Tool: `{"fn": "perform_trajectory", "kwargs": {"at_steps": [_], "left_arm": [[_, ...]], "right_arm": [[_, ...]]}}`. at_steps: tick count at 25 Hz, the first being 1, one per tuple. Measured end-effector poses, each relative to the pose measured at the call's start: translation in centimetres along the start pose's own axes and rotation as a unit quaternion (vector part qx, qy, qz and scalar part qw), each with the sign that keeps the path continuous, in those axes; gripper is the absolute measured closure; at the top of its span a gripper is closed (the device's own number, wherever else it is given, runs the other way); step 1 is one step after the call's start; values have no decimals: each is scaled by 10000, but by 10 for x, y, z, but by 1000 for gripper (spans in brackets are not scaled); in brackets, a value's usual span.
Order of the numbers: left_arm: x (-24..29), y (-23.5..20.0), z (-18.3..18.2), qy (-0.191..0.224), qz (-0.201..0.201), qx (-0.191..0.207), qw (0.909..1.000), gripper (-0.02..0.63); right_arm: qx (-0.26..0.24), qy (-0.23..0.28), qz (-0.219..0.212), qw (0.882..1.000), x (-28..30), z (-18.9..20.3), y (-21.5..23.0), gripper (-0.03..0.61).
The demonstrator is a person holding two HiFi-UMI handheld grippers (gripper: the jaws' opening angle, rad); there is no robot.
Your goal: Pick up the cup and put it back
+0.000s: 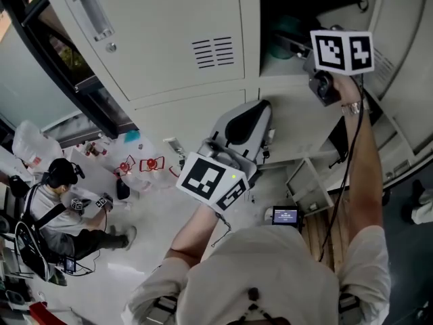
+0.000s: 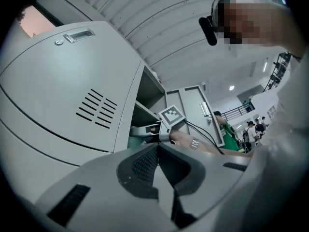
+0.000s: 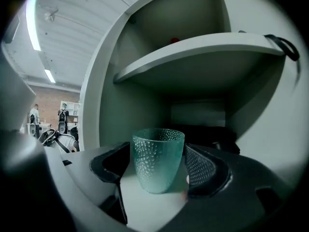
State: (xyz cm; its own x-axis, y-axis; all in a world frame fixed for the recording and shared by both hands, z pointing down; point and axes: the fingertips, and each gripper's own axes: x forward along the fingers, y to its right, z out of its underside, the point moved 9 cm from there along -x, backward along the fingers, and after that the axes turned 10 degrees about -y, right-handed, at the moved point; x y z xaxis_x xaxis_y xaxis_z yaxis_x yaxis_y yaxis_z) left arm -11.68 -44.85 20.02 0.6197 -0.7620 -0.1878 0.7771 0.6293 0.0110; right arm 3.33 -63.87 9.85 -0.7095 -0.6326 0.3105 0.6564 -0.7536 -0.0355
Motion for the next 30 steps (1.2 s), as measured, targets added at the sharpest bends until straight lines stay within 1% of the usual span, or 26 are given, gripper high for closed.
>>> {"fn": "perform_trajectory", "kwargs": {"at_steps": [4, 7, 11, 15, 22, 28, 30], "left_arm": [[1, -4, 1, 17, -32, 19, 10000, 605], [0, -8, 3, 10, -85, -3, 10000, 604], [-2, -11, 7, -70, -103, -28, 9999, 605], [-6, -11, 11, -114, -127, -59, 9998, 605], [-11, 0, 24, -269, 13, -193, 9994, 605], [-9, 10, 39, -394, 228, -455, 9979, 604], [-6, 15, 43, -391, 344, -474, 9975, 605]], "right_arm": [[-17, -65, -4, 10000, 10, -3, 4, 250], [-100, 34, -13, 9999, 12, -1, 1, 250], [-77, 172, 1, 9998, 8, 3, -3, 250], [-247, 290, 174, 9991, -1, 4, -8, 251], [-381, 689, 495, 9957, -40, 7, -20, 252], [-329, 979, 632, 9926, -84, 29, -35, 250], [-305, 1065, 652, 9917, -98, 36, -41, 251]]}}
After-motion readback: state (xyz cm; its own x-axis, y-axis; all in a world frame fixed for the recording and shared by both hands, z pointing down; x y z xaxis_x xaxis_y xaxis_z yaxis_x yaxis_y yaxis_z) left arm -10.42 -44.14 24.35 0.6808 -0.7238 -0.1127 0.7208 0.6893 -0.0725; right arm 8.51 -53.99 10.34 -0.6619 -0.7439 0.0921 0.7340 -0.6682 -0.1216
